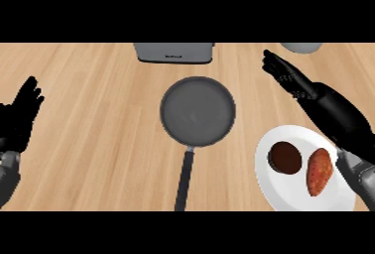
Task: Pick the sweet potato from the plate and place it in the pan
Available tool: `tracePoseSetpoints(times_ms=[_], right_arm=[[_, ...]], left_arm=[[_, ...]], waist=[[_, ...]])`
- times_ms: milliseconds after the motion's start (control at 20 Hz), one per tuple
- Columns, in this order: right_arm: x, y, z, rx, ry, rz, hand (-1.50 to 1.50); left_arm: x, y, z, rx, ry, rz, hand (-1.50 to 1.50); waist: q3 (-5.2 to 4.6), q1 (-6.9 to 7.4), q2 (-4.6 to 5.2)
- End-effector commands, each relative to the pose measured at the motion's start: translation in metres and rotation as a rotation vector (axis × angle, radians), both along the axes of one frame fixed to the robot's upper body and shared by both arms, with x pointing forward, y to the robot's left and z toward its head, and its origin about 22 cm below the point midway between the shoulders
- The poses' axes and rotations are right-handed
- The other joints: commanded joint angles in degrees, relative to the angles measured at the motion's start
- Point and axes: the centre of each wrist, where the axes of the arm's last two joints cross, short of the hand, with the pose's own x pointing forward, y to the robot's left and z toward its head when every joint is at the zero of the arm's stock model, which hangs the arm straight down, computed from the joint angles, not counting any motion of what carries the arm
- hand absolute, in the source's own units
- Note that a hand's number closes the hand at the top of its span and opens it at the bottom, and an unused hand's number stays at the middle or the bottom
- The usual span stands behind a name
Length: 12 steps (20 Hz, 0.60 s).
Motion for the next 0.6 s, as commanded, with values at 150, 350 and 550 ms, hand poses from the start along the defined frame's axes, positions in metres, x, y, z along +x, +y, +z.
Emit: tracePoseSetpoints(times_ms=[150, 350, 550], right_arm=[[0.006, -0.087, -0.049, 0.295, 0.141, -0.682, -1.50], [-0.035, -0.169, -0.106, 0.133, 0.387, -1.259, -1.50], [-0.080, -0.184, -0.149, 0.299, 0.558, -1.619, -1.50]], left_arm=[[-0.020, -0.008, -0.019, 0.070, 0.008, -0.080, 0.00], [-0.031, -0.012, -0.034, 0.059, 0.052, -0.096, 0.00], [-0.050, -0.030, -0.055, 0.070, 0.069, -0.138, 0.00]], waist=[[-0.43, -5.17, 0.36], [-0.98, -10.55, 1.21], [-0.97, -9.31, -0.67]])
